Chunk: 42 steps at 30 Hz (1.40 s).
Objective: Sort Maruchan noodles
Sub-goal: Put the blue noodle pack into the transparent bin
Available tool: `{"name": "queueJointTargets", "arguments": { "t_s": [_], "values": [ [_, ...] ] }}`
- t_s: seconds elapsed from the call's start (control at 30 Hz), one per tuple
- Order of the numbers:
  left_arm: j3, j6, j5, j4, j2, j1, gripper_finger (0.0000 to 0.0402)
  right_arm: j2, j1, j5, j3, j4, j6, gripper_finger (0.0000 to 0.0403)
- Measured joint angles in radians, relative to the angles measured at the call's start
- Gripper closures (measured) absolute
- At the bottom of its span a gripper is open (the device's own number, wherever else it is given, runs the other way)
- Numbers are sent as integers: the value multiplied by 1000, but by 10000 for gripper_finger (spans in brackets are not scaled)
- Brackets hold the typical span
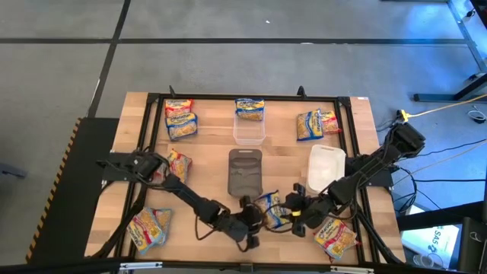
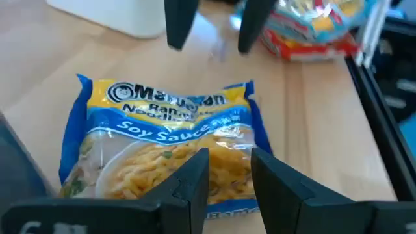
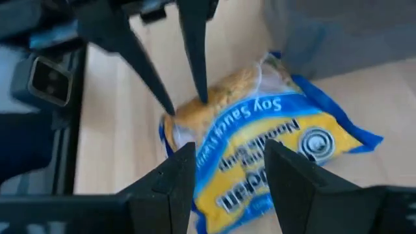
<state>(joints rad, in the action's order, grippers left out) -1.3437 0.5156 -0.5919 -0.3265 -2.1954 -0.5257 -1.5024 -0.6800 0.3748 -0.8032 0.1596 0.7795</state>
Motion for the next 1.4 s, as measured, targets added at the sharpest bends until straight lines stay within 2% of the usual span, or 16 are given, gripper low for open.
{"name": "queueJointTargets", "arguments": {
  "t_s": [0.23,0.4,0.53,0.7,0.9,1.1,1.4],
  "values": [
    [-2,36,47,38,-31,-6,294,0,0,-39,0,15,28,245],
    [-2,41,33,40,-31,-34,294,0,11,-29,0,18,81,235],
    [-2,42,13,41,-31,-36,294,0,49,-30,0,30,164,189],
    [-2,43,9,41,-32,-36,294,-20,96,-98,0,32,221,123],
    [-2,35,8,41,-32,-36,294,-83,107,-143,1,10,266,83],
    [-1,32,8,40,-32,-36,294,-143,112,-159,1,-67,286,78],
    [-1,32,9,39,-32,-36,294,-193,132,-206,1,-226,253,97]
  ]
}}
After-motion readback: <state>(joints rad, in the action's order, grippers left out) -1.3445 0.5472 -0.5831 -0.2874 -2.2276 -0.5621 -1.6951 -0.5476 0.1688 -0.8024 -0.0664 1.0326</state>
